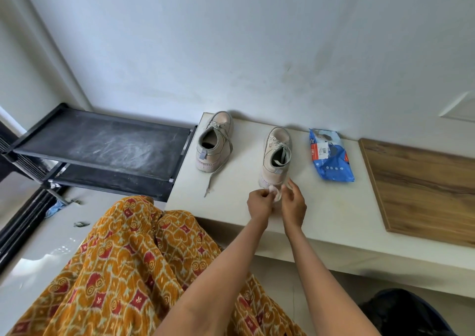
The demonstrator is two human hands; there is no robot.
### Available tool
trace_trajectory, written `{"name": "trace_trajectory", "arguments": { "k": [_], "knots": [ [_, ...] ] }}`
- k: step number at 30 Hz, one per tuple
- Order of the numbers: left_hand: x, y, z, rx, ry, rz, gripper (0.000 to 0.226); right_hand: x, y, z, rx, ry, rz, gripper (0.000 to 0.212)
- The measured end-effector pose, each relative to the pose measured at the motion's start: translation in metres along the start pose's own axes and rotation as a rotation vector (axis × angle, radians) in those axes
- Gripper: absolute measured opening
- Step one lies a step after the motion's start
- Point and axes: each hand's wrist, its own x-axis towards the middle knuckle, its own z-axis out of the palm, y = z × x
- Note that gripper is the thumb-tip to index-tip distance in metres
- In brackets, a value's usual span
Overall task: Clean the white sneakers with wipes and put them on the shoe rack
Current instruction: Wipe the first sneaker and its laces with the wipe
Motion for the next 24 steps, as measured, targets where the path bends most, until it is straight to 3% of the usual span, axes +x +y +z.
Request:
{"name": "trace_trajectory", "arguments": {
  "k": [5, 9, 12, 15, 17, 20, 24],
  "knots": [
    [-0.003, 0.012, -0.022, 0.013, -0.233, 0.088, 0.021, -0.002, 0.016, -0.018, 0.232, -0.352, 0.067, 0.036],
    [-0.003, 0.026, -0.038, 0.245, -0.354, 0.258, 0.026, 0.003, 0.005, -0.033, 0.237, -0.502, 0.126, 0.032],
    [0.003, 0.035, -0.037, 0.567, -0.198, 0.576, 0.026, 0.013, 0.006, -0.041, 0.223, -0.37, 0.108, 0.014],
    [0.006, 0.051, -0.025, 0.727, 0.019, 0.888, 0.023, 0.024, 0.01, -0.045, 0.21, -0.146, 0.099, 0.011],
    [0.012, 0.063, -0.015, 0.911, 0.03, 0.955, 0.031, 0.028, 0.01, -0.043, 0.189, -0.072, 0.105, 0.018],
    [0.021, 0.08, -0.01, 1.027, -0.004, 0.928, 0.014, 0.034, 0.007, -0.036, 0.167, -0.014, 0.116, 0.027],
    [0.044, 0.079, -0.03, 1.104, -0.035, 1.158, 0.017, 0.039, 0.008, -0.029, 0.145, 0.021, 0.091, 0.013]
  ]
}}
